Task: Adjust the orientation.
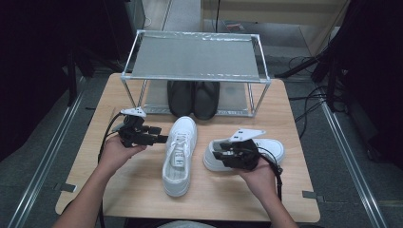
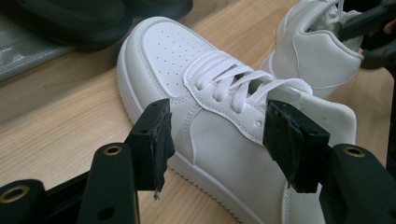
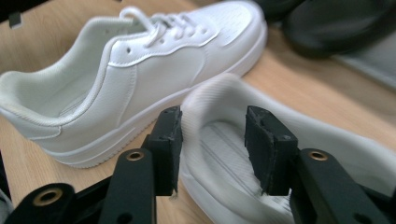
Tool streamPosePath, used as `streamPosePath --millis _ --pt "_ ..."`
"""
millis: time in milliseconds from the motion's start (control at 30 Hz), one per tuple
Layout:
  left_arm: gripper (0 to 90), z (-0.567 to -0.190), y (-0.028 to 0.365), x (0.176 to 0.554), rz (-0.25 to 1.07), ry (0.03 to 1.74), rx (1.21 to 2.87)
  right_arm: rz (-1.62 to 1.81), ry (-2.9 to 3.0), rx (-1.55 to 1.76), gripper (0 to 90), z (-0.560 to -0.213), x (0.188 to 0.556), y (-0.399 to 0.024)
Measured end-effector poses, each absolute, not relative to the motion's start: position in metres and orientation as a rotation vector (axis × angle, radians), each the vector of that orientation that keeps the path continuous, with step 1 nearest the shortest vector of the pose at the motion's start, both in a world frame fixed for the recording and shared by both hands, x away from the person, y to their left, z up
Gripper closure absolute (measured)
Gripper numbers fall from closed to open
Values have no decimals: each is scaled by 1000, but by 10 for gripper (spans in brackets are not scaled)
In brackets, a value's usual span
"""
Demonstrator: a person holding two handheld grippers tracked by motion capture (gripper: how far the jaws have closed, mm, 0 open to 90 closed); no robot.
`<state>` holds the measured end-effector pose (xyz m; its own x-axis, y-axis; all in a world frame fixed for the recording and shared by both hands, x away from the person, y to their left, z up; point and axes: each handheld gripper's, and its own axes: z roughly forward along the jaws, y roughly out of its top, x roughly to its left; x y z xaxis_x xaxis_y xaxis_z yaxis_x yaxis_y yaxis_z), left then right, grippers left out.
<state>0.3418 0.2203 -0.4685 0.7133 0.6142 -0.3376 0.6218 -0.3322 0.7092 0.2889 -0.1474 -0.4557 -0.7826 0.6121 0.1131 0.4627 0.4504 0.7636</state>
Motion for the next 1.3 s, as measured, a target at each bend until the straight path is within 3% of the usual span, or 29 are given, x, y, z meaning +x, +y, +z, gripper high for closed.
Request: streamPosePath --millis 367,700,767,867,933,1300 --pt "407 -469 220 343 -5 950 2020 1266 2387 1050 615 -447 286 -210" --pt "399 -469 219 342 -3 952 2020 1246 2356 1175 648 -458 290 -240" --pt "399 -469 219 342 -3 953 2020 1236 2353 1198 684 -460 290 -245" --pt "399 -469 219 342 -4 954 2016 1223 2341 1238 834 -464 289 -252" --pt "399 -469 219 342 -5 955 2016 1236 2343 1288 889 -468 291 -255" --pt "406 -469 218 342 20 937 2021 1241 2341 1343 900 -477 294 -256"
